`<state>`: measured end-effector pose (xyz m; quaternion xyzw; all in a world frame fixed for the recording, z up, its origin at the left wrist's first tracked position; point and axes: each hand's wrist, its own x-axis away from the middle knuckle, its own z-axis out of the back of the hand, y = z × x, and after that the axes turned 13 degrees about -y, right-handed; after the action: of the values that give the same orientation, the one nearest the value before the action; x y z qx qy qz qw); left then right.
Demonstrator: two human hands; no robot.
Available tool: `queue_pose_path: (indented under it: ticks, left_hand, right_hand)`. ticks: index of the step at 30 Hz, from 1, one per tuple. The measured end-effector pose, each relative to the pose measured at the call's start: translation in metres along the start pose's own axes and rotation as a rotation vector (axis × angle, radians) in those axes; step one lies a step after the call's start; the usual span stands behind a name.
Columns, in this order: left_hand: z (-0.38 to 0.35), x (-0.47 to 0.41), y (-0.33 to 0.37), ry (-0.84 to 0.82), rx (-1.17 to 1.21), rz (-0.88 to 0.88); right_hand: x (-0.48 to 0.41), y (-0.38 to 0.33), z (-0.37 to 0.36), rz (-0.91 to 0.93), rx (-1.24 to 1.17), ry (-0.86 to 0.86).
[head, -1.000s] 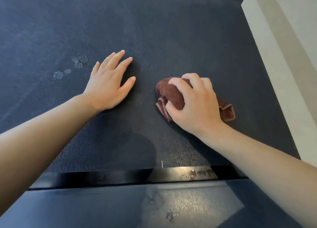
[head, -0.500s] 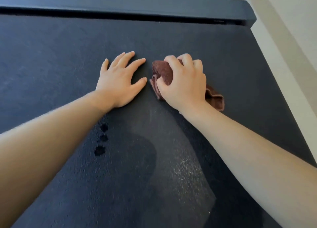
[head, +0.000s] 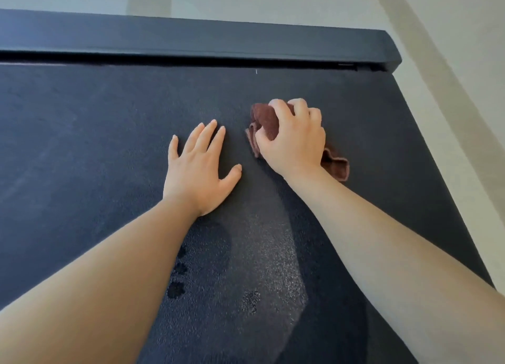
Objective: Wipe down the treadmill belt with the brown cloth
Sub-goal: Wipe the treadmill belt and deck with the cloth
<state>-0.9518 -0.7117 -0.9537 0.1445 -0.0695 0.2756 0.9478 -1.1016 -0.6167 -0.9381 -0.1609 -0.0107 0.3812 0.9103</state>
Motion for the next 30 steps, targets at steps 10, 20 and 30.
queue_pose_path:
  ticks: [10,20,30]
  left_hand:
    - [0.002,0.001,0.003,0.004,0.013,0.032]
    - [0.006,0.001,0.005,-0.023,0.012,0.046]
    - [0.003,-0.001,0.001,-0.016,0.000,0.012]
  right_hand:
    - [-0.099,-0.013,-0.017,0.041,0.019,-0.032]
    - [-0.044,-0.011,0.003,0.126,-0.023,-0.122]
    - [0.070,0.024,0.024,0.196,0.020,-0.108]
